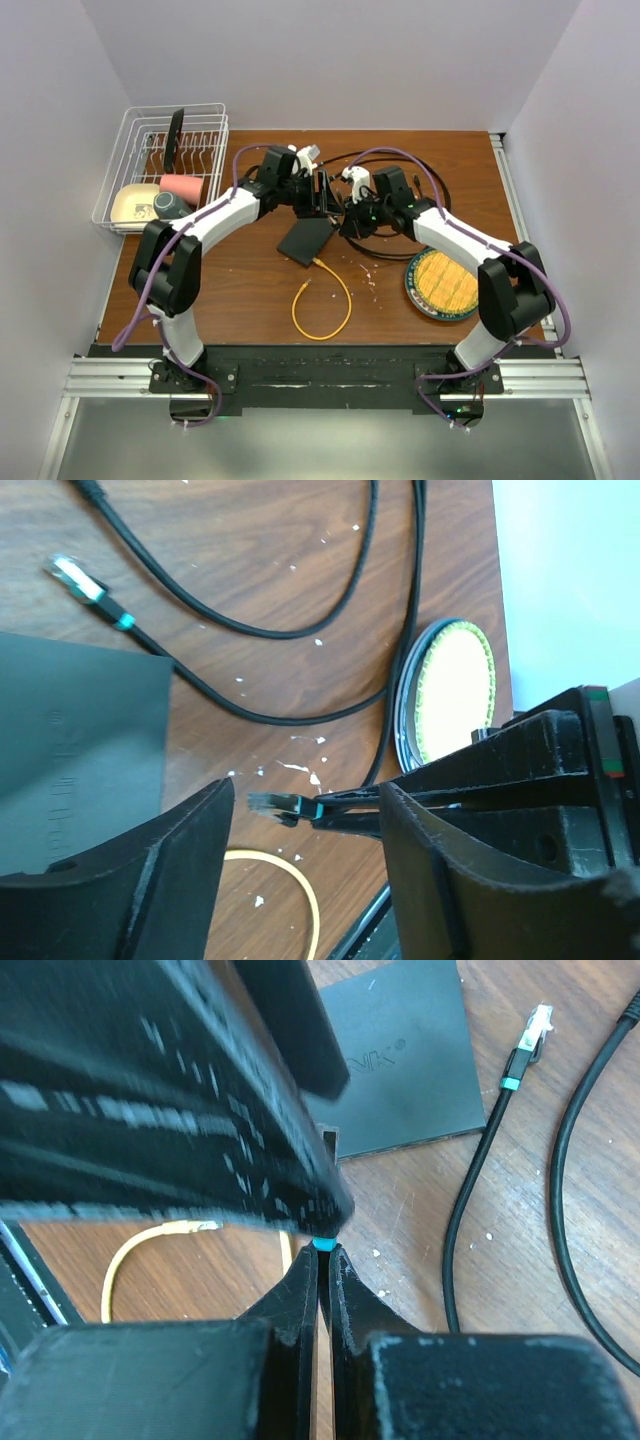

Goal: Insert the plug into the switch port

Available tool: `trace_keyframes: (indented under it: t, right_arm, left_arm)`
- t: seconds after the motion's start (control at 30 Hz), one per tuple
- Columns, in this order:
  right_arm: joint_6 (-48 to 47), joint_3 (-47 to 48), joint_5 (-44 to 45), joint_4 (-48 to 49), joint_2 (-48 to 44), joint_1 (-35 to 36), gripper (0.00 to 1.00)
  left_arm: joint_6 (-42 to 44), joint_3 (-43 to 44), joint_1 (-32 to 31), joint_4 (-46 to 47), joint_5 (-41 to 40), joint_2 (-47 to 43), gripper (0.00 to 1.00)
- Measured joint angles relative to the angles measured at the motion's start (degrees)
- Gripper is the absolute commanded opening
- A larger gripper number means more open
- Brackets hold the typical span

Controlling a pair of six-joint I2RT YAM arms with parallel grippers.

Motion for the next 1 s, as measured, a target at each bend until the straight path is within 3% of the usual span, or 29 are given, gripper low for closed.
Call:
trace_keyframes:
  t: [0.3, 0.47, 0.57, 0.6, 0.77, 0.8, 1.0]
  right_arm:
    - [1.7, 0.2, -0.4, 0.1, -3.4, -1.1, 0.00]
    - [2.0, 0.9, -1.8, 0.3, -3.8, -1.6, 0.00]
    - [2.0, 0.9, -2.7, -0.1, -3.8, -1.7, 0.00]
    - [2.0, 0.9, -2.8, -0.2, -3.8, -1.8, 0.00]
    - [2.0, 1.0, -2.7, -0.5, -3.8, -2.1, 0.47]
    - [2.1, 1.0, -2.5, -0.5, -3.9, -2.0, 0.52]
    - [2.8, 1.0, 1.2, 0.0, -5.9, -1.7, 0.56]
  left_arm:
    - [-0.3, 0.0, -1.2, -0.2, -0.1, 0.0, 0.55]
    - [-0.9, 0.0, -1.3, 0.5, 0.6, 0.0, 0.28]
    - [-2.1, 0.0, -1.3, 2.3, 1.8, 0.0, 0.01]
    - [-2.9, 0.0, -1.3, 3.4, 2.6, 0.0, 0.00]
    - [-5.3, -1.2, -1.4, 6.1, 3.0, 0.0, 0.00]
    - [-5.9, -1.5, -1.4, 6.4, 3.0, 0.0, 0.00]
    - [-10.1, -3.7, -1.6, 8.7, 2.7, -0.1, 0.00]
